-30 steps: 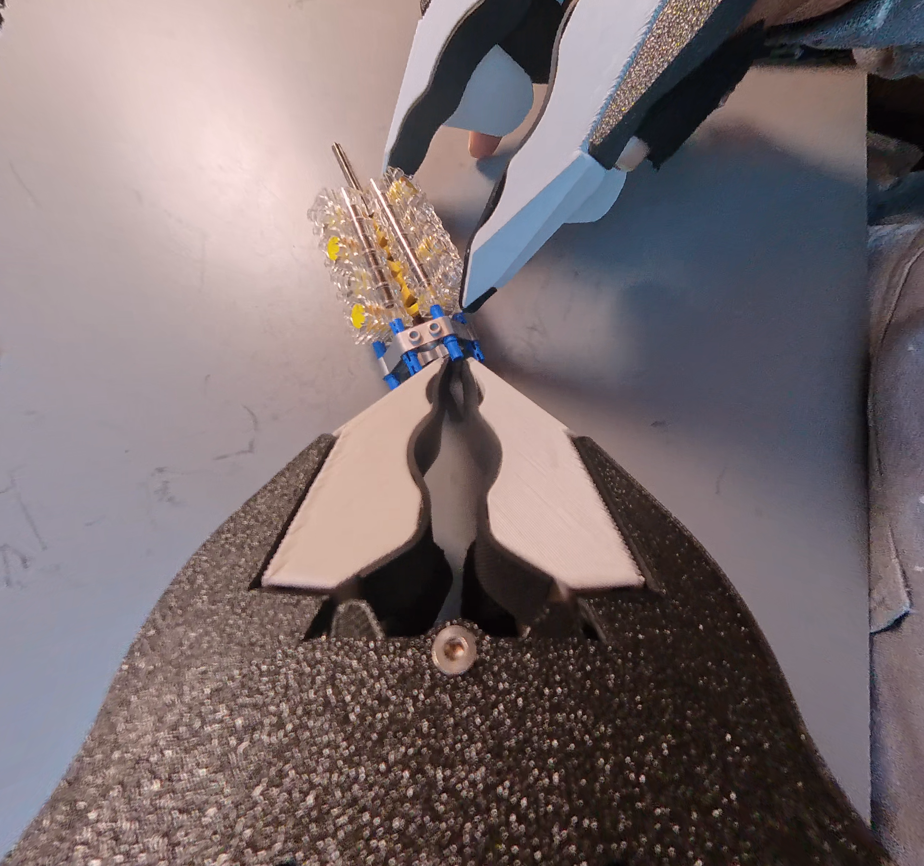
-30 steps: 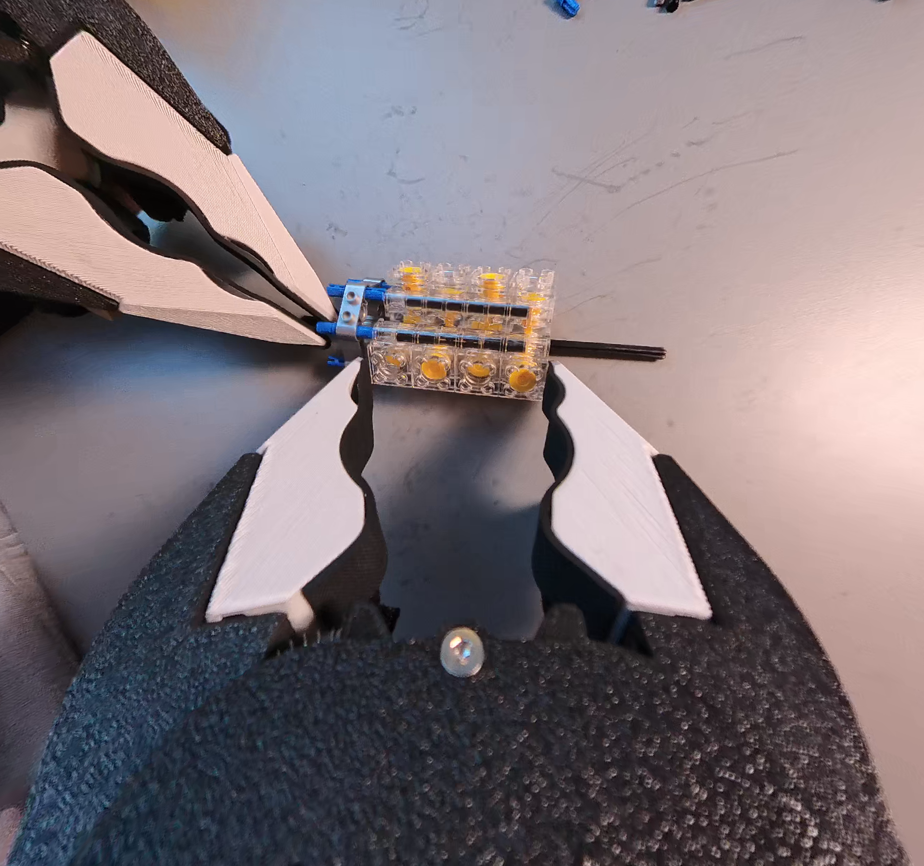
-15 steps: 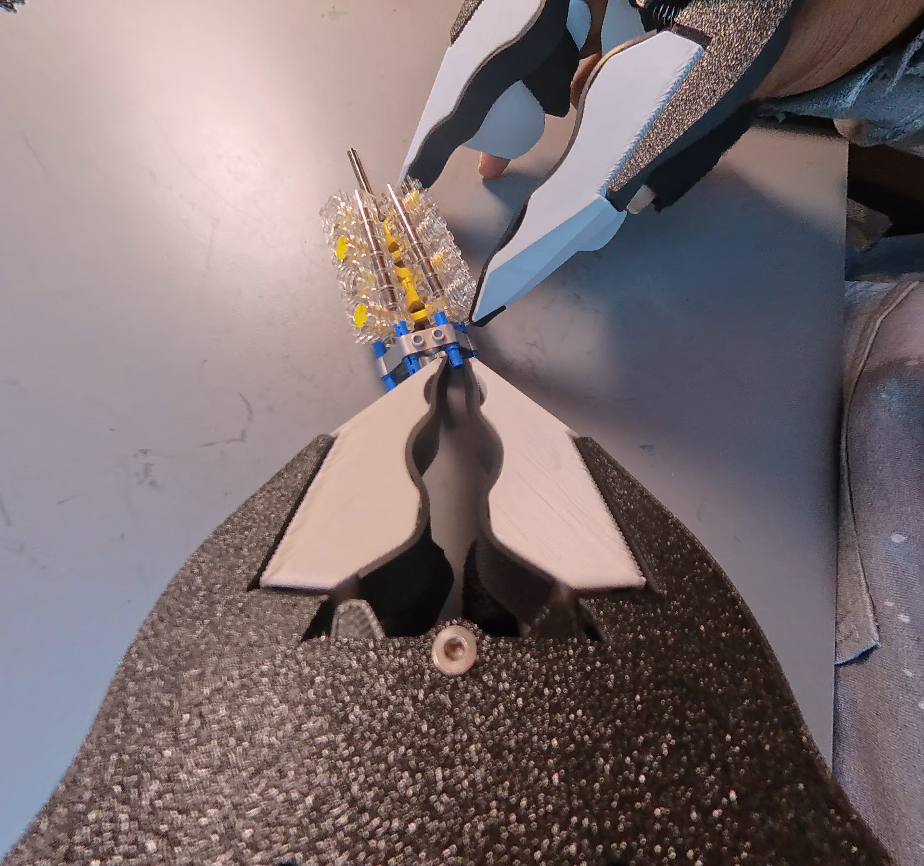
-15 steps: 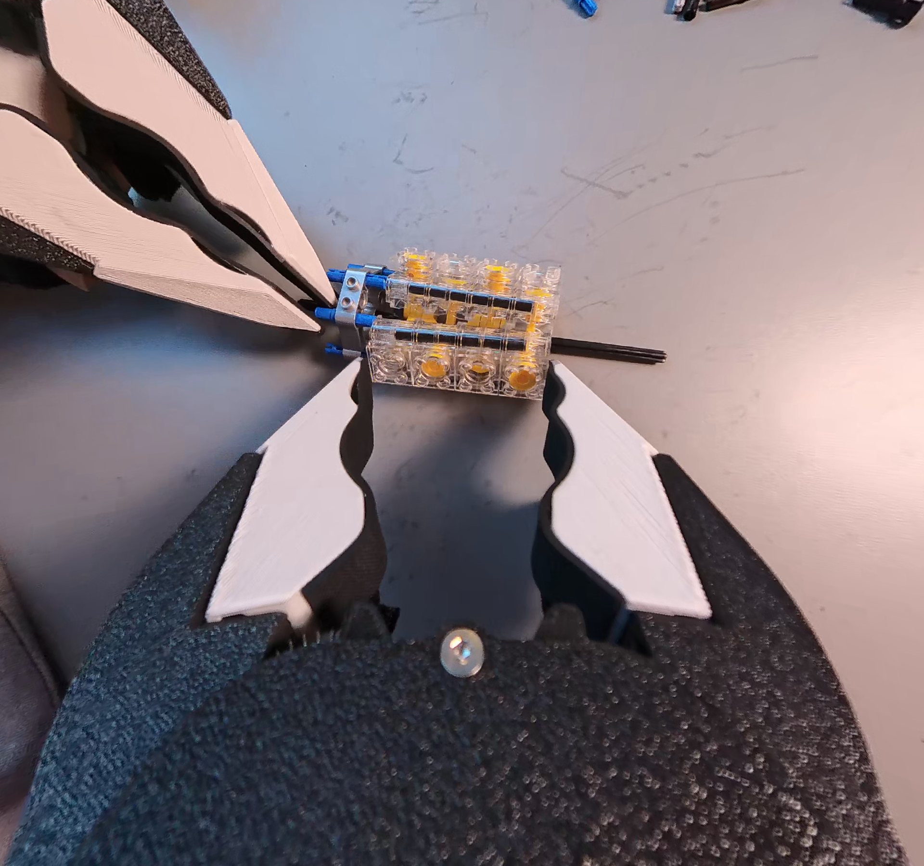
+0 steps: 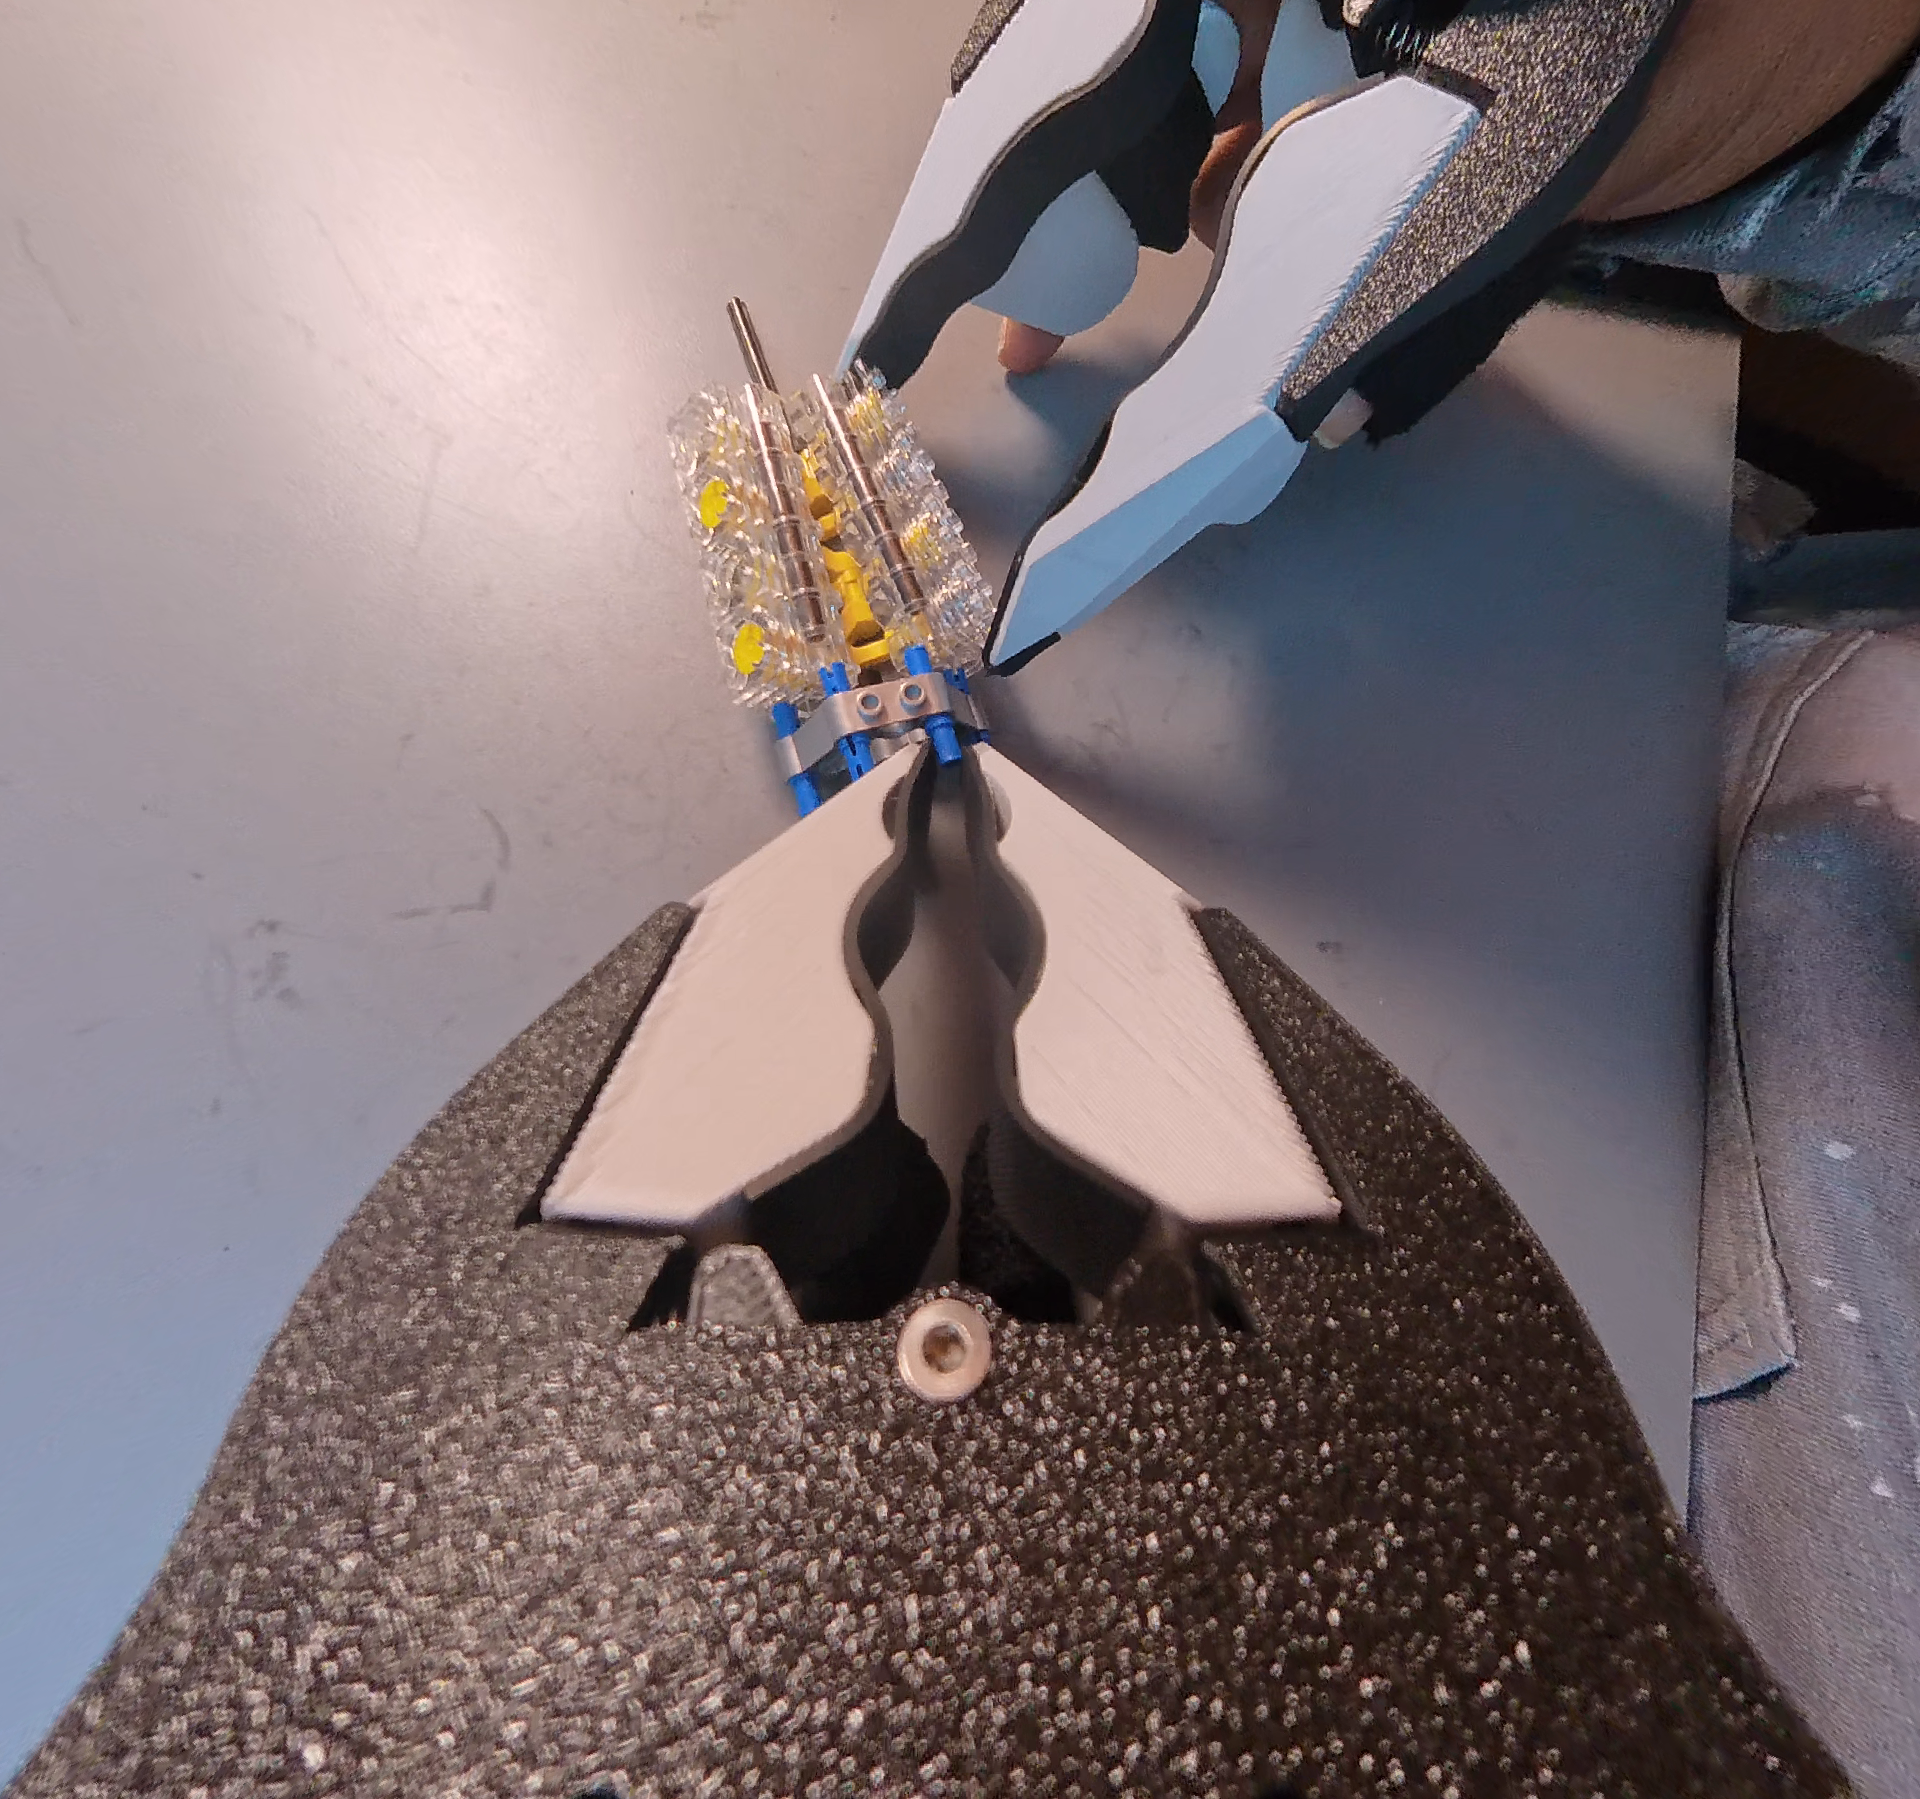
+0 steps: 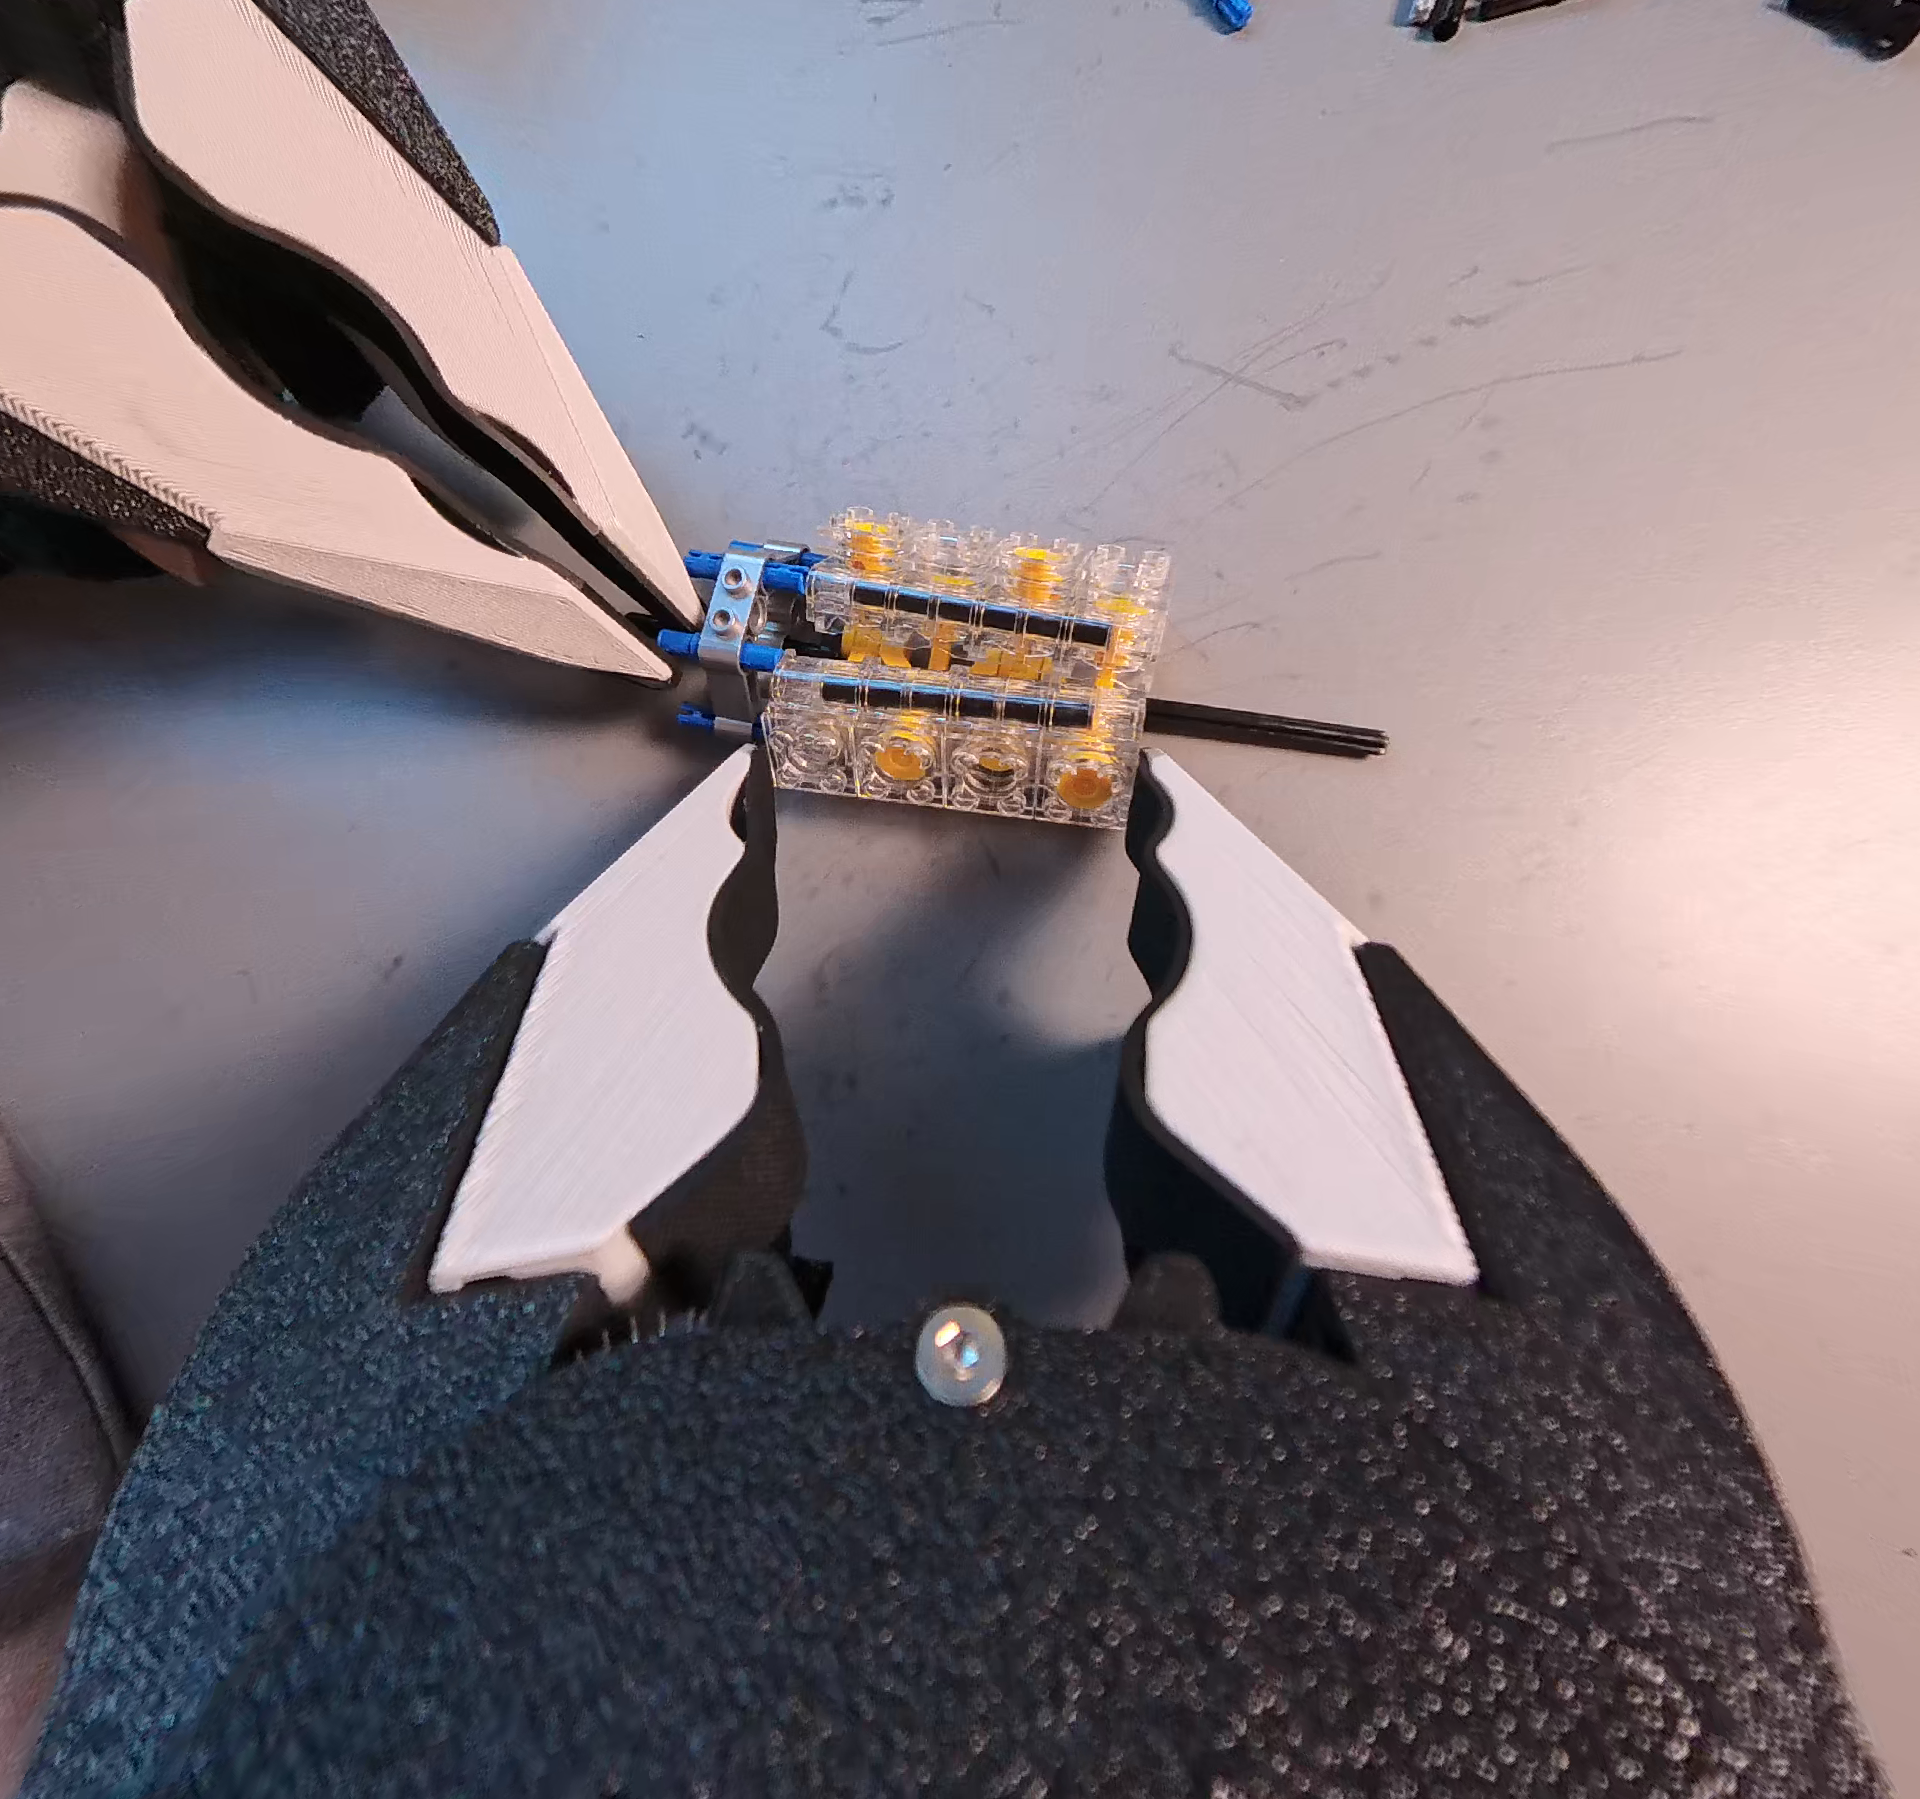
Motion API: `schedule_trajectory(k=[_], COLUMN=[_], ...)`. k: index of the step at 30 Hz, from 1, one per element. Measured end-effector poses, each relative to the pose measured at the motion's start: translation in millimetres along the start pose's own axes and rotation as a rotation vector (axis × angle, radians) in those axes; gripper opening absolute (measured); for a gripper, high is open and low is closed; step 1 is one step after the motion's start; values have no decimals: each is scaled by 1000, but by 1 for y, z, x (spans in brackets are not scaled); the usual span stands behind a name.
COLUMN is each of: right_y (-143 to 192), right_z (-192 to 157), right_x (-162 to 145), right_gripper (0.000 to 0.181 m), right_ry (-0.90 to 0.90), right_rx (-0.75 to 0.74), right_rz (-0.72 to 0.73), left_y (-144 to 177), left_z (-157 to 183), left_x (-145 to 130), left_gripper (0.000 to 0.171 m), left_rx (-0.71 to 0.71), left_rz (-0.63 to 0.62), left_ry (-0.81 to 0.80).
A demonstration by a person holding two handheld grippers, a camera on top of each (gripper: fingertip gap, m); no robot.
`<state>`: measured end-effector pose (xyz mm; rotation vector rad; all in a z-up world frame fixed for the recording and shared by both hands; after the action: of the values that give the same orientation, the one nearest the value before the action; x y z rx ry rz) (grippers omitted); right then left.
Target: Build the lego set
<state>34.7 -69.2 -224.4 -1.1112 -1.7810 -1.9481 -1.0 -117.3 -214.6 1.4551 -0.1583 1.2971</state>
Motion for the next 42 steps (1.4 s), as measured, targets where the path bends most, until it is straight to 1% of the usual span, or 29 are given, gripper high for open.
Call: schedule_trajectory(k=[5, 17, 27, 34, 42], right_y=[1, 2, -1, -2, -1], right_z=[0, 0, 0, 0, -1], right_x=[1, 1, 2, 2, 3], right_gripper=[65, 65, 65, 65, 65], right_ry=[-25, -43, -23, -21, -65], right_rx=[38, 45, -15, -49, -16], right_rz=[-14, -26, -6, 4, -9], left_y=[0, -1, 1, 1, 1], left_z=[0, 0, -1, -2, -2], left_x=[0, 1, 2, 1, 1], left_gripper=[3, 3, 3, 3, 3], left_rx=[8, 3, -51, -50, -44], left_rz=[-5, 8, 38, 36, 33], left_ry=[-4, 8, 73, 70, 65])
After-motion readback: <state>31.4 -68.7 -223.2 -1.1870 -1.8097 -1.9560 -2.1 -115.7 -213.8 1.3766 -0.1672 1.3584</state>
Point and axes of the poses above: each gripper's, where its closed fingertips meet, y back along the fingers, x out of its top, z = x × y across the jaws, the point moved 1 cm from there along y, back along the fingers, and after that the axes turned 7 degrees about -x, right-handed, at the moved point
